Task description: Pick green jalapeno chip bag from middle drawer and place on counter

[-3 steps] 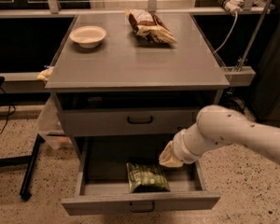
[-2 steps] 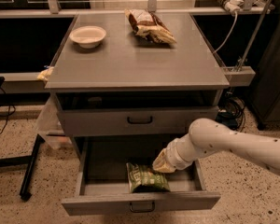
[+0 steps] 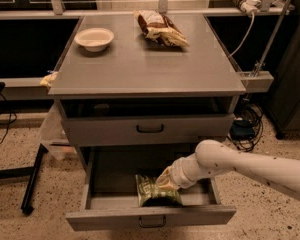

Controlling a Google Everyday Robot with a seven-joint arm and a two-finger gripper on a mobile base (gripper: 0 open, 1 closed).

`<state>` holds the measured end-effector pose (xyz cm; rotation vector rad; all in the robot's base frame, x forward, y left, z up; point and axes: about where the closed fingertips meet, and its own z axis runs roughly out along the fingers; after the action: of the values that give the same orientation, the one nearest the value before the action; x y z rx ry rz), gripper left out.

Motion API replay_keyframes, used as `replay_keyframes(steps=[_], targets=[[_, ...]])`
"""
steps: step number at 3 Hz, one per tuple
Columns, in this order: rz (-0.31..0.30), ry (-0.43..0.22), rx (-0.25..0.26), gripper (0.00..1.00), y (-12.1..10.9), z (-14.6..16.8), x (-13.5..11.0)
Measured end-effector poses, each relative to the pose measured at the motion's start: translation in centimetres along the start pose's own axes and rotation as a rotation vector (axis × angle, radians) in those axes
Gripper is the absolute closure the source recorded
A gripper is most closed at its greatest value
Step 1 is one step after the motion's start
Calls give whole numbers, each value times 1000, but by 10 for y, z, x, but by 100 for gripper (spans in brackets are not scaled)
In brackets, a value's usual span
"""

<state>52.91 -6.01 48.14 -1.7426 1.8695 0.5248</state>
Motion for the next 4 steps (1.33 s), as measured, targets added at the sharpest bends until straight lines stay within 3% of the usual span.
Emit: replay_keyframes(steps=[2,3,4], targets=[[-29,-58,23,13,-9,25,2],[-51,-72,25,0,-17,37,2],[-56,-79,19,0,-24,52,7]])
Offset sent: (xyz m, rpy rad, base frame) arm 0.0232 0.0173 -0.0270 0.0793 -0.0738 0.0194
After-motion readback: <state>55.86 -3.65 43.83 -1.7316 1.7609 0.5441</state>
